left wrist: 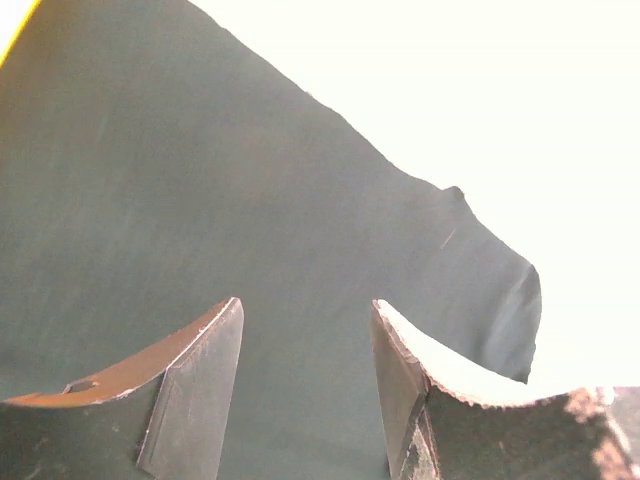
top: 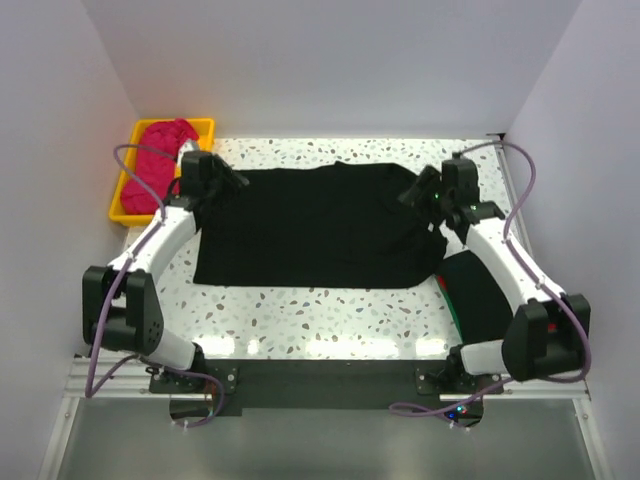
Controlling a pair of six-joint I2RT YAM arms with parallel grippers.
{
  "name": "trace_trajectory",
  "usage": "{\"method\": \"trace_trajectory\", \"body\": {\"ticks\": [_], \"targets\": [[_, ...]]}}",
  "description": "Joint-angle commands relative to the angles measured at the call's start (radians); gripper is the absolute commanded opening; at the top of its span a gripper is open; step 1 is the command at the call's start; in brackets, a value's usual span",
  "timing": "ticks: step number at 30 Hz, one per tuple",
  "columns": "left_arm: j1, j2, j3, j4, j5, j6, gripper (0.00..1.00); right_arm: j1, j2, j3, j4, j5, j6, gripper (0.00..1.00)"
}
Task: Fold and stack the t-shirts
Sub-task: Fold the tshirt
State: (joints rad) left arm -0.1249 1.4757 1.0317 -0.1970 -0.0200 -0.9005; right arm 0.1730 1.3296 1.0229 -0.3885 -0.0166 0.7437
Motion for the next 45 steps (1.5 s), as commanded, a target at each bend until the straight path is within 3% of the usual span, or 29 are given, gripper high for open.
{"method": "trace_trajectory", "body": {"ticks": [1, 5, 7, 10, 15, 20, 26, 35, 45], "targets": [[0.008, 0.127, 0.161, -0.044, -0.106, 0.060, 0.59, -0.007, 0.170, 0.211, 0.072, 0.014, -0.099, 0.65], [0.022, 0.254, 0.321, -0.151, -0.063, 0.091, 0.57, -0.035, 0.353, 0.428, -0.036, -0.061, -0.136, 0.63], [0.019, 0.224, 0.288, -0.127, -0.048, 0.098, 0.57, -0.033, 0.350, 0.431, -0.069, -0.049, -0.139, 0.63], [0.024, 0.094, 0.122, -0.087, -0.023, 0.048, 0.57, -0.029, 0.264, 0.265, -0.069, -0.028, -0.084, 0.63], [0.028, -0.176, -0.175, -0.100, -0.055, -0.003, 0.61, -0.017, -0.064, -0.082, -0.064, -0.031, -0.011, 0.63], [0.034, -0.356, -0.408, -0.171, -0.109, -0.052, 0.61, -0.015, -0.272, -0.253, -0.159, -0.019, 0.028, 0.63], [0.059, -0.474, -0.550, -0.202, -0.147, -0.086, 0.61, -0.006, -0.417, -0.432, -0.155, -0.046, 0.117, 0.59], [0.175, -0.499, -0.602, -0.156, -0.120, -0.025, 0.61, -0.003, -0.346, -0.483, -0.104, 0.039, 0.123, 0.57], [0.211, -0.470, -0.621, -0.131, -0.144, -0.011, 0.61, -0.004, -0.204, -0.481, -0.012, 0.178, 0.151, 0.56]]}}
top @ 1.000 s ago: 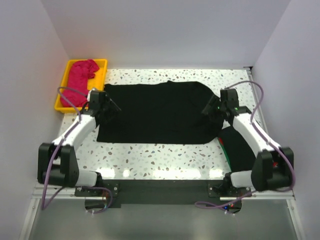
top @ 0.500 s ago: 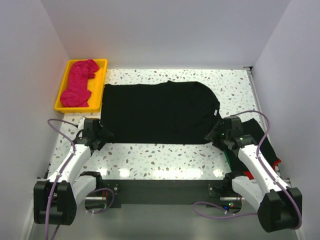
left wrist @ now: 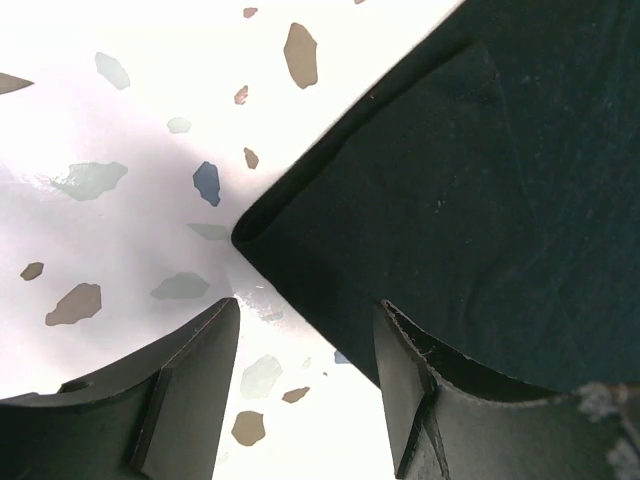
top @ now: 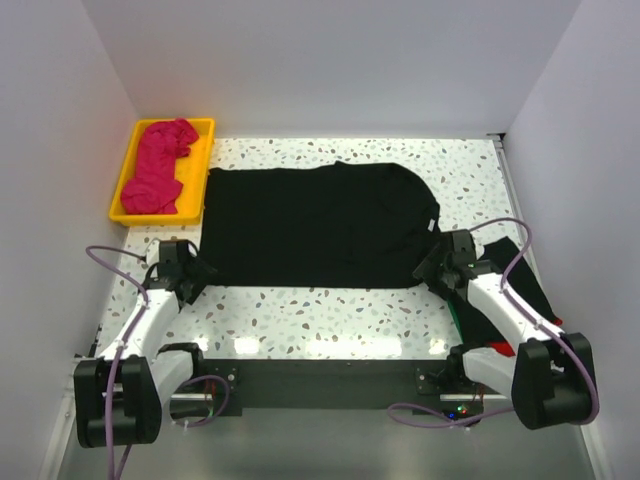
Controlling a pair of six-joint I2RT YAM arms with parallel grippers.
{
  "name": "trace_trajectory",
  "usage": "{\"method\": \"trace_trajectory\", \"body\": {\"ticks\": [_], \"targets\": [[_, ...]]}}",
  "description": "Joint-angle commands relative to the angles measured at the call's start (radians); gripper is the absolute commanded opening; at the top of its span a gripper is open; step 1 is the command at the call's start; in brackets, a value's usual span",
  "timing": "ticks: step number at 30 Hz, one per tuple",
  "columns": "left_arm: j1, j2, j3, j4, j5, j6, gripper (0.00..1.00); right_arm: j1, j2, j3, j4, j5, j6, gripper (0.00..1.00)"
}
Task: Fold and stack the t-shirts
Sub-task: Fold the tshirt
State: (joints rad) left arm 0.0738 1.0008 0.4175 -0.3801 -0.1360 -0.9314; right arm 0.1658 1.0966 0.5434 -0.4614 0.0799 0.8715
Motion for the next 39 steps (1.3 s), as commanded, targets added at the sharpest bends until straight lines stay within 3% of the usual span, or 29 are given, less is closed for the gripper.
{"method": "trace_trajectory", "body": {"ticks": [1, 14, 18, 20, 24, 25, 26, 27, 33, 39], "targets": [[0.014, 0.009, -0.008, 0.052, -0.034, 0.020, 0.60, 0.003, 0.040, 0.000, 0.078, 0.093, 0.021, 0.56], [0.015, 0.058, -0.048, 0.127, -0.073, -0.030, 0.59, 0.003, 0.230, 0.084, 0.167, 0.116, 0.006, 0.52], [0.015, 0.097, -0.054, 0.191, -0.050, -0.044, 0.50, 0.003, 0.253, 0.101, 0.179, 0.104, -0.005, 0.47], [0.015, 0.110, -0.054, 0.202, -0.036, -0.044, 0.41, 0.005, 0.261, 0.102, 0.179, 0.104, -0.012, 0.44], [0.014, 0.119, -0.060, 0.214, -0.024, -0.038, 0.21, 0.005, 0.276, 0.110, 0.193, 0.100, -0.016, 0.24], [0.014, 0.117, -0.056, 0.216, -0.017, -0.038, 0.17, 0.005, 0.281, 0.115, 0.194, 0.095, -0.016, 0.10], [0.014, 0.114, -0.051, 0.219, -0.002, -0.032, 0.07, 0.003, 0.287, 0.124, 0.193, 0.086, -0.017, 0.03], [0.014, 0.107, -0.045, 0.222, 0.007, -0.030, 0.03, 0.003, 0.298, 0.145, 0.187, 0.081, -0.019, 0.00], [0.015, 0.093, 0.118, 0.179, 0.044, -0.009, 0.00, 0.001, 0.283, 0.312, 0.096, 0.084, -0.046, 0.00], [0.017, 0.122, 0.453, 0.086, 0.061, 0.020, 0.00, -0.038, 0.253, 0.559, -0.055, 0.048, -0.089, 0.00]]}}
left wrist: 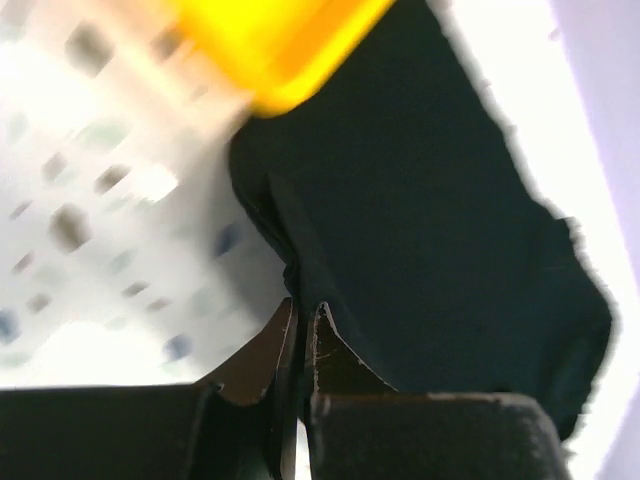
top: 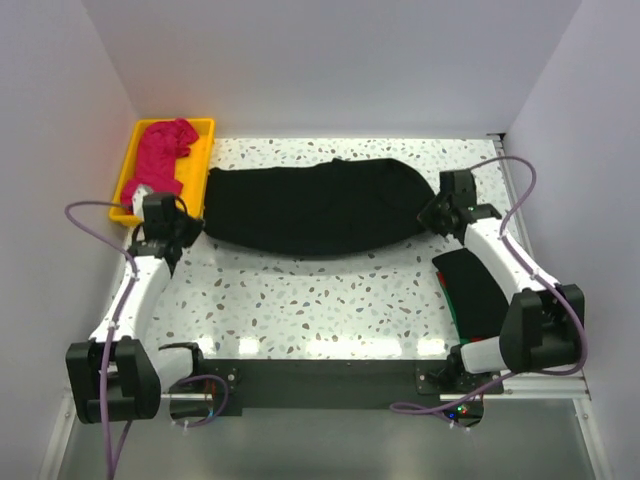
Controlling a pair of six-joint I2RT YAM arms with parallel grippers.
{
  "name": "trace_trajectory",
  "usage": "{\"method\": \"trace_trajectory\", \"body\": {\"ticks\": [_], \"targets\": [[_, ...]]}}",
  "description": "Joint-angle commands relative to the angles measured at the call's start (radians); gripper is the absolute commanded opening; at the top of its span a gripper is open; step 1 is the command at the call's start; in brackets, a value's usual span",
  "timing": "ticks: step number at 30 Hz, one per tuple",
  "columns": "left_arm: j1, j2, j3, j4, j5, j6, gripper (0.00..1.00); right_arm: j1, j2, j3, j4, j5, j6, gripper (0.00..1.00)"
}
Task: Fold and stack the t-shirts
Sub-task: Fold the tshirt
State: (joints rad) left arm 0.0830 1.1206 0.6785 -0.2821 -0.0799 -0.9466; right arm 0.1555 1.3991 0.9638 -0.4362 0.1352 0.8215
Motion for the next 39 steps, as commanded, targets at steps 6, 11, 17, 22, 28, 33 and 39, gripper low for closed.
{"method": "trace_trajectory", "body": {"ticks": [6, 11, 17, 22, 28, 33, 39], "targets": [[0.012, -0.045, 0.439, -0.100, 0.009, 0.062, 0.00, -0.102, -0.121, 0.355, -0.217, -0.048, -0.082, 0.00], [0.014, -0.125, 0.575, -0.152, 0.025, 0.069, 0.00, -0.116, -0.202, 0.533, -0.324, -0.058, -0.125, 0.00], [0.014, -0.186, 0.694, -0.198, 0.028, 0.063, 0.00, -0.116, -0.281, 0.708, -0.424, -0.065, -0.136, 0.00], [0.014, -0.157, 0.763, -0.194, 0.043, 0.046, 0.00, -0.116, -0.256, 0.802, -0.431, -0.082, -0.136, 0.00], [0.014, -0.026, 0.756, -0.056, 0.075, -0.001, 0.00, -0.116, -0.146, 0.857, -0.305, -0.088, -0.139, 0.00], [0.014, 0.224, 0.840, 0.098, 0.127, -0.032, 0.00, -0.116, 0.045, 0.923, -0.135, -0.101, -0.124, 0.00], [0.014, 0.628, 1.232, 0.166, 0.229, -0.053, 0.00, -0.117, 0.341, 1.217, -0.017, -0.106, -0.104, 0.00]]}}
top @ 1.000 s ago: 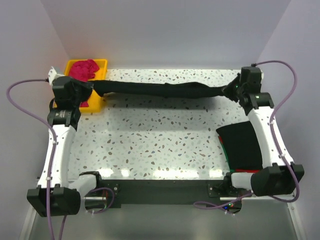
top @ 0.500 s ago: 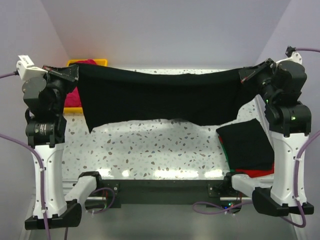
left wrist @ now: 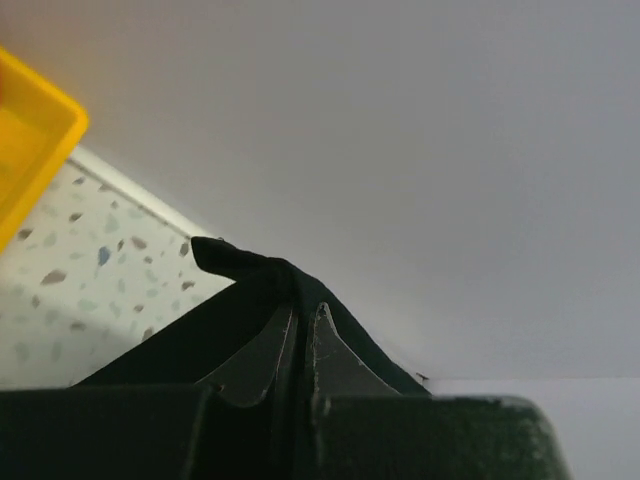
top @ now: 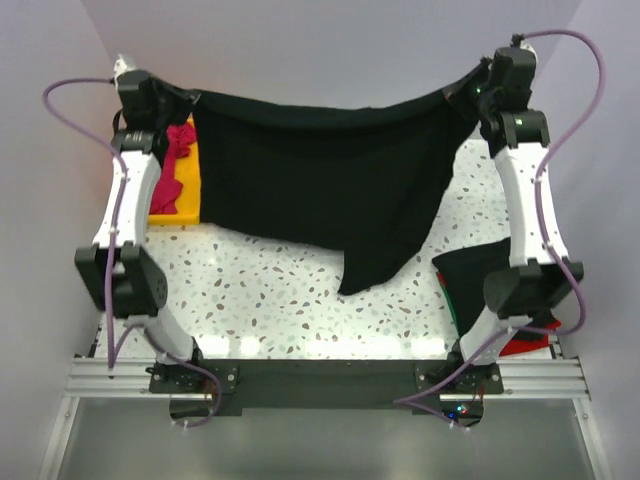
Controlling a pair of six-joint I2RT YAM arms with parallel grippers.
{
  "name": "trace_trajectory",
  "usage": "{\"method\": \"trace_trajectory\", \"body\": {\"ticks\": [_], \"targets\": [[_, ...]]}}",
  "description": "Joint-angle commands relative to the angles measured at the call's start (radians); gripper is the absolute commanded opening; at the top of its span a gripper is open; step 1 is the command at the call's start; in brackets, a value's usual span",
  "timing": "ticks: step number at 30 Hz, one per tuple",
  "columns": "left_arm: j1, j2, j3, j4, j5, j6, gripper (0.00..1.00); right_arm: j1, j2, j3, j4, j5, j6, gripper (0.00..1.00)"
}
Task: Fold and stack the t-shirts
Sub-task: Fold the tshirt
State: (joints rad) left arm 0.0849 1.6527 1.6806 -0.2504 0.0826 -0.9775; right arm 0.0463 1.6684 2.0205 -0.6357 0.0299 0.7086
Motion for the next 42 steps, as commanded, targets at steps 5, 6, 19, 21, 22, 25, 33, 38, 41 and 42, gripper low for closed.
{"method": "trace_trajectory", "body": {"ticks": [5, 6, 19, 21, 22, 25, 33, 38, 41, 42], "targets": [[0.016, 0.332, 0.580, 0.125, 0.109, -0.015, 0.00, -0.008, 0.215, 0.478, 0.191, 0.034, -0.009, 0.00], [0.021, 0.343, 0.634, 0.134, 0.111, -0.015, 0.00, -0.008, 0.215, 0.483, 0.220, 0.045, -0.011, 0.00], [0.032, 0.130, 0.063, 0.329, 0.103, -0.016, 0.00, -0.011, -0.059, -0.211, 0.320, 0.053, -0.003, 0.00], [0.032, 0.104, -0.082, 0.338, 0.088, -0.012, 0.00, -0.011, -0.099, -0.300, 0.301, 0.048, 0.012, 0.00], [0.032, 0.085, -0.126, 0.338, 0.085, -0.010, 0.00, -0.013, -0.113, -0.394, 0.295, 0.048, 0.014, 0.00], [0.032, 0.059, -0.300, 0.350, 0.080, -0.004, 0.00, -0.013, -0.145, -0.575, 0.288, 0.042, 0.022, 0.00], [0.032, 0.062, -0.665, 0.333, 0.037, -0.024, 0.00, -0.043, -0.064, -0.865, 0.246, -0.051, 0.005, 0.00], [0.033, 0.035, -0.762, 0.280, -0.003, -0.015, 0.00, -0.080, -0.001, -0.963, 0.235, -0.079, -0.014, 0.00], [0.032, 0.001, -0.791, 0.209, -0.044, 0.010, 0.00, -0.089, 0.007, -1.016, 0.237, -0.091, -0.026, 0.00], [0.032, -0.023, -0.800, 0.198, -0.064, 0.019, 0.00, -0.091, 0.004, -1.054, 0.244, -0.099, -0.029, 0.00]]}}
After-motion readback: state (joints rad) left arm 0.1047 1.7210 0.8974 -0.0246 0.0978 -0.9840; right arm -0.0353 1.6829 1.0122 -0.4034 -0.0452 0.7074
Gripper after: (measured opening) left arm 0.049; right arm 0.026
